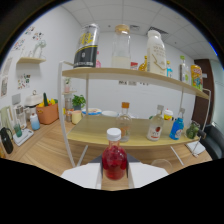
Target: Make me a cup of Vodka Sunrise.
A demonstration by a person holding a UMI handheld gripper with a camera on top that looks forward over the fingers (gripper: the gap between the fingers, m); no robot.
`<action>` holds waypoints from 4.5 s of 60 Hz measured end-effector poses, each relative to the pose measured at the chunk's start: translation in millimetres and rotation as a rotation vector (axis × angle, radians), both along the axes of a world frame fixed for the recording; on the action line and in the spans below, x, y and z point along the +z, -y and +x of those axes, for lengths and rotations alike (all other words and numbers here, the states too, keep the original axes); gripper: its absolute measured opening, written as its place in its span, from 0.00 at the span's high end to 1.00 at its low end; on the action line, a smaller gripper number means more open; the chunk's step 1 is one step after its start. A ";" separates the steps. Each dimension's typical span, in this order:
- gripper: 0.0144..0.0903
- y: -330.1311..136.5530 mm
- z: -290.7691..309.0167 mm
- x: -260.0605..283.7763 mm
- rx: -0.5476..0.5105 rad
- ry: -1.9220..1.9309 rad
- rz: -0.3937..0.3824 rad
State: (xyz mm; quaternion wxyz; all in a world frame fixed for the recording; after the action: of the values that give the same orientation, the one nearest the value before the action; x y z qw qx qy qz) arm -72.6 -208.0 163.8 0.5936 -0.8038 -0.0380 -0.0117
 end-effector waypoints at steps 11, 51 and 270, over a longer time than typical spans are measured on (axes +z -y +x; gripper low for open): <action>0.73 5.2 19.1 -13.5 -0.025 -0.193 -0.033; 0.73 -12.5 42.5 45.1 -0.157 -2.027 0.010; 0.14 -97.3 279.2 233.7 0.006 -0.202 0.169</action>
State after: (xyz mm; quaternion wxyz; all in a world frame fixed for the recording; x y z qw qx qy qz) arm 206.6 -110.7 397.5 0.6600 -0.7479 0.0205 0.0678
